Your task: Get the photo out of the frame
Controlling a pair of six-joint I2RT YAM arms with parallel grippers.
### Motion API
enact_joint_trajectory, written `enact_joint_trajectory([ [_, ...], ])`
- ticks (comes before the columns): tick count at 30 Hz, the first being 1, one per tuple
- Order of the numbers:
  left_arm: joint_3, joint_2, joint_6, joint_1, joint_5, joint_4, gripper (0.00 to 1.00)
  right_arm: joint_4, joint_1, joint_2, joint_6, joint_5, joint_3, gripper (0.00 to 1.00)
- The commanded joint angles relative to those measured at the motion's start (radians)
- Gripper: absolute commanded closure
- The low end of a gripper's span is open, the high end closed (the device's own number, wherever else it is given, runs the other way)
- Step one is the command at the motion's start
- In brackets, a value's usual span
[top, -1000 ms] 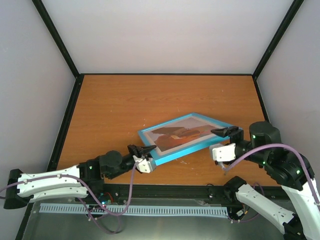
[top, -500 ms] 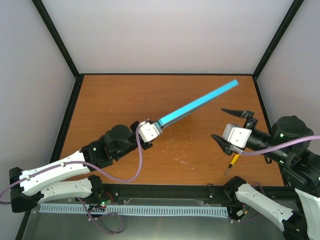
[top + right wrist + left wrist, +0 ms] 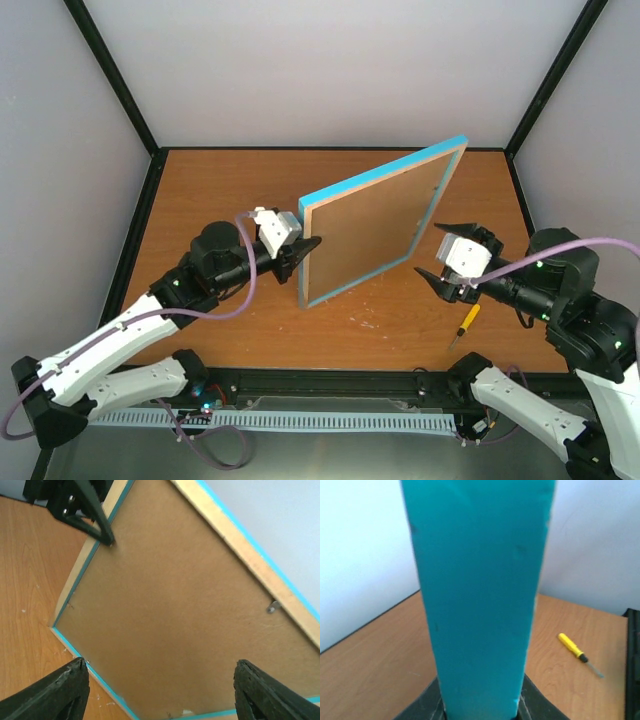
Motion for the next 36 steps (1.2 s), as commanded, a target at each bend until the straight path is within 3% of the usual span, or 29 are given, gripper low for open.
enact_joint_trajectory([
  [1,0.085,-0.011,-0.169,0.097,0.241,0.175,0.99,0.014,0.008,-0.009,0.056,-0.011,-0.068,0.24],
  [4,0.082,0.038,-0.282,0.197,0.418,0.164,0.99,0.013,0.008,-0.010,0.091,-0.055,-0.115,0.24],
  [8,0.063,0.101,-0.375,0.268,0.533,0.186,0.99,0.022,0.008,-0.013,0.115,-0.090,-0.160,0.25],
  [15,0.058,0.281,-0.593,0.489,0.808,0.257,0.99,0.041,0.008,0.010,0.151,-0.044,-0.212,0.29],
  [21,0.127,0.430,-0.579,0.531,0.798,0.193,0.99,0.032,0.004,0.017,0.202,-0.108,-0.373,0.21],
  [27,0.236,0.644,-0.446,0.572,0.757,-0.008,0.99,0.049,-0.033,0.059,0.172,-0.135,-0.396,0.17],
  [32,0.149,0.755,-0.552,0.670,0.917,0.156,0.99,0.210,-0.095,0.100,0.220,-0.210,-0.505,0.15],
  [36,0.192,0.861,-0.544,0.675,0.943,0.122,0.99,0.375,-0.114,0.140,0.284,-0.320,-0.605,0.15],
])
